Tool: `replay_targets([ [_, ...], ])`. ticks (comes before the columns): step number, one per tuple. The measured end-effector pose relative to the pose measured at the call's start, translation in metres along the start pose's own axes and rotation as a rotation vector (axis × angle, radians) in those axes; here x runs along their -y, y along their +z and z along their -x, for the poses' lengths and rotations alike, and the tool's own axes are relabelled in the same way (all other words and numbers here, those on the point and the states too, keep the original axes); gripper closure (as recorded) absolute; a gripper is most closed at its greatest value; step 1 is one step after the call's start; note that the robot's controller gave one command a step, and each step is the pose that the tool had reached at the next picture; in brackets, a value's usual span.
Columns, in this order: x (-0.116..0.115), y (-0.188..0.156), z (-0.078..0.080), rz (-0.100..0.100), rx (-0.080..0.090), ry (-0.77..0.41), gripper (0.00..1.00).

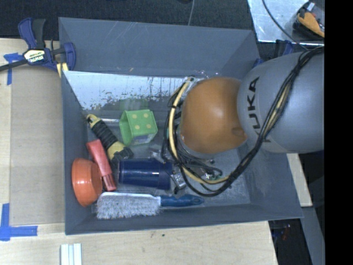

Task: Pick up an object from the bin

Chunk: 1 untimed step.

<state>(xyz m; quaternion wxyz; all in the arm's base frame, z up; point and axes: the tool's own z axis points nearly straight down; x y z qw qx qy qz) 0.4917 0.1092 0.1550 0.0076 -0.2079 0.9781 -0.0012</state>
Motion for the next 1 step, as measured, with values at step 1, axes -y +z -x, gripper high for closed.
replay_targets([
  [1, 0.0002, -0.0315, 0.0025, -0.002, 0.009, 0.000, 1.00],
])
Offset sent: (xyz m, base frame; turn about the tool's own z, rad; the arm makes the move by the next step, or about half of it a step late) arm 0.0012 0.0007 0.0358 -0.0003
